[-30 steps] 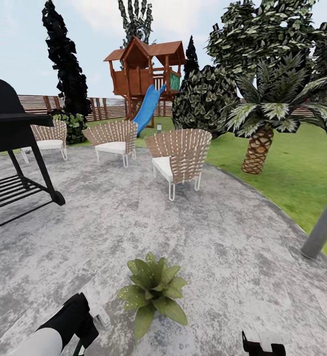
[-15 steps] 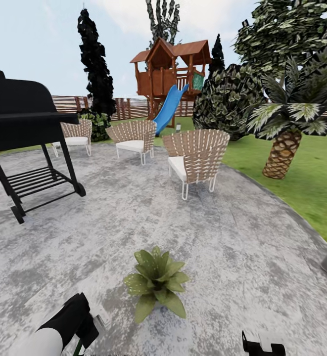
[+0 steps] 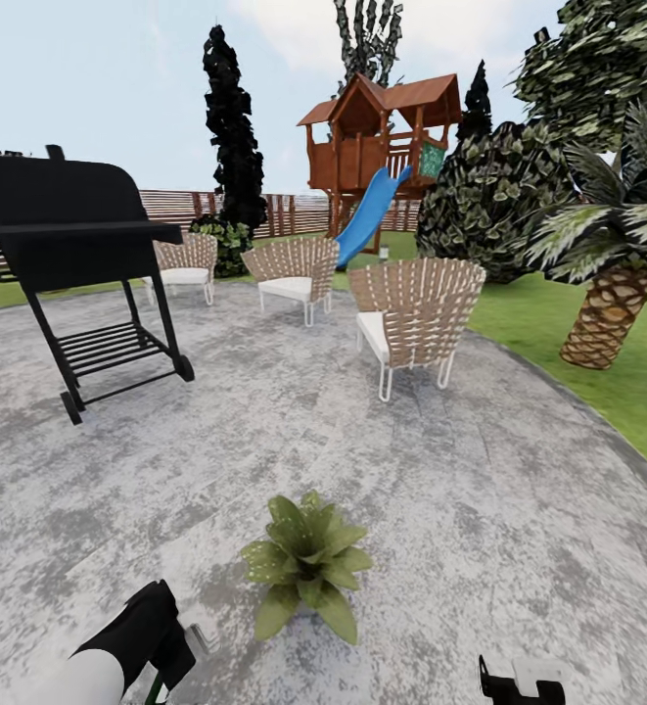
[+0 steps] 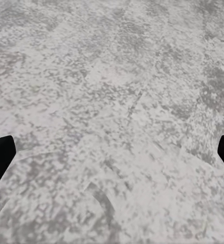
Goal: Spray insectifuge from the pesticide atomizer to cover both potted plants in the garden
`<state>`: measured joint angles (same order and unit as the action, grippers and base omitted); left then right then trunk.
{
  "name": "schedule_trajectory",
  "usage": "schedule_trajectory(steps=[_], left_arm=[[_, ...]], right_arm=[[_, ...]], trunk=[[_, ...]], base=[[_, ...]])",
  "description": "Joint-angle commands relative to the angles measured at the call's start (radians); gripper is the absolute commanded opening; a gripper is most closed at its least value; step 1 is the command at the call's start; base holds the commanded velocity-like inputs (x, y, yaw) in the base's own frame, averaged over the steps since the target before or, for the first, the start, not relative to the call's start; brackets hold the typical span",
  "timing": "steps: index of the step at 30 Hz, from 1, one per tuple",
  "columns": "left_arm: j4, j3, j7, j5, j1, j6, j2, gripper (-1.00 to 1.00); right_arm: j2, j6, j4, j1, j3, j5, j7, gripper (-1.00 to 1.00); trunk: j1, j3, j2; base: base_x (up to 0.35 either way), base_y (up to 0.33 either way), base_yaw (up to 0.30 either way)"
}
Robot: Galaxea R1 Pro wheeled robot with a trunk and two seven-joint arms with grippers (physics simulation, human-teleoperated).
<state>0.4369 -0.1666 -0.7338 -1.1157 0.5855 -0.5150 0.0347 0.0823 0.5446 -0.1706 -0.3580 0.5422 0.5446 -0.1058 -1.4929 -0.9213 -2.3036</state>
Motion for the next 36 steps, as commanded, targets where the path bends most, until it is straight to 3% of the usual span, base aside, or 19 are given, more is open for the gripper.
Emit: schedule_trajectory(steps=[1, 14, 30, 36], left_arm=[[0.002, -0.007, -0.007, -0.006, 0.0, -0.005, -0.001, -1.0], [0.002, -0.007, -0.007, -0.006, 0.0, -0.005, -0.001, -1.0], [0.002, -0.009, -0.007, -0.006, 0.0, -0.005, 0.001, -1.0], [0.002, -0.008, -0.007, -0.006, 0.0, -0.005, 0.002, -1.0]], right_arm=[[0.0, 0.003, 0.002, -0.001, 0.004, 0.011, -0.006, 1.0], [0.001, 0.003, 0.002, -0.001, 0.004, 0.011, -0.006, 1.0], [0.0, 0.003, 0.002, -0.001, 0.004, 0.011, -0.006, 1.0], [-0.001, 0.003, 0.002, -0.001, 0.004, 0.011, -0.006, 1.0]], trunk=[[0.0, -0.001, 0.0], [0.0, -0.001, 0.0], [0.0, -0.001, 0.0], [0.0, -0.001, 0.0]], base=[[0.0, -0.271, 0.012], [0.0, -0.21, 0.011], [0.0, -0.022, 0.263], [0.0, -0.214, 0.054]])
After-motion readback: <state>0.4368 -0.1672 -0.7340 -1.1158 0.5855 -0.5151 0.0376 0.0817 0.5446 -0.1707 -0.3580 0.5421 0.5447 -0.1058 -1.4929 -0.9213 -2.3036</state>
